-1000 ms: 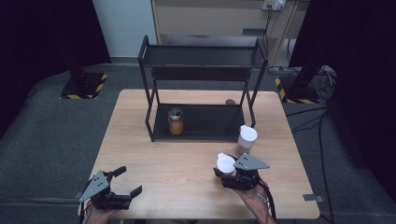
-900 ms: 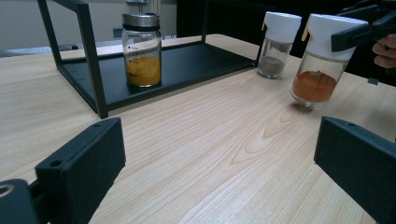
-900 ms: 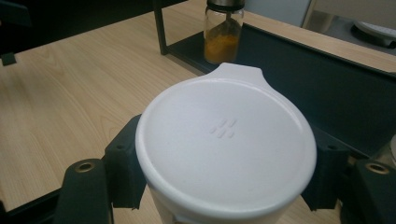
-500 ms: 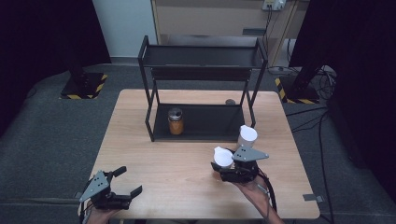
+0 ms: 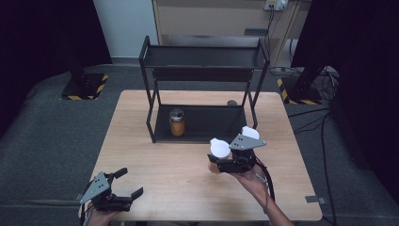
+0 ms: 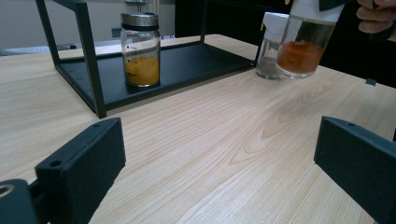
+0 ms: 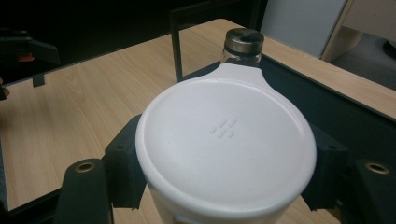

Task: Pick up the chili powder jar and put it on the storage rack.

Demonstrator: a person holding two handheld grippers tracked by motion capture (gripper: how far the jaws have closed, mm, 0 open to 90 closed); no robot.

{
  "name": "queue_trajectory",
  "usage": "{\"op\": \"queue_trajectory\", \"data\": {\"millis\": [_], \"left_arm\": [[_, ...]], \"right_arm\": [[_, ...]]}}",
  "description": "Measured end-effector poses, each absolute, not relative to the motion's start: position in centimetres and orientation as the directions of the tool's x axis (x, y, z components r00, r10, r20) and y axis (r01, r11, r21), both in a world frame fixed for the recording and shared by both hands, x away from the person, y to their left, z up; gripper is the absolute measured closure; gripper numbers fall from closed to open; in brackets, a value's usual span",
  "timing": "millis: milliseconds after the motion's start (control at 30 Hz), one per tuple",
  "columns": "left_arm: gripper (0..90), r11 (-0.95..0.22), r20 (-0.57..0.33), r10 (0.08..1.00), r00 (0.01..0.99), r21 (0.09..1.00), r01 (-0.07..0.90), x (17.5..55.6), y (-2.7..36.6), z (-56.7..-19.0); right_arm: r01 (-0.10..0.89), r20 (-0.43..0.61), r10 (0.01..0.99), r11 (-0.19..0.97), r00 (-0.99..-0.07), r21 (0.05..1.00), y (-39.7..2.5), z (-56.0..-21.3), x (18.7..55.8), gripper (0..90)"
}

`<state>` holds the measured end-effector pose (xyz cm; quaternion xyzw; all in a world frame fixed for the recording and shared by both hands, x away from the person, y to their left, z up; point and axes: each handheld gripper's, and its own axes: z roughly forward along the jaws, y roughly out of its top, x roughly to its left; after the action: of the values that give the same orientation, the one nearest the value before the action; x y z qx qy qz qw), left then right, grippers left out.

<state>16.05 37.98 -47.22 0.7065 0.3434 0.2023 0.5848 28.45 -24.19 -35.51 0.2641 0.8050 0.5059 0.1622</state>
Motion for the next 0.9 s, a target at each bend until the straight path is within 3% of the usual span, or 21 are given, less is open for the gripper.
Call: {"op": "queue_trajectory", "data": {"millis": [900], "left_arm": [[1.1, -0.075, -0.122, 0.72, 0.683, 0.965, 0.252, 16.1, 38.1, -47.3]], "right_arm": [[0.261, -0.003, 0.629, 0.327, -0.778, 0.908, -20.4, -32.6, 34.6, 31.1]]}}
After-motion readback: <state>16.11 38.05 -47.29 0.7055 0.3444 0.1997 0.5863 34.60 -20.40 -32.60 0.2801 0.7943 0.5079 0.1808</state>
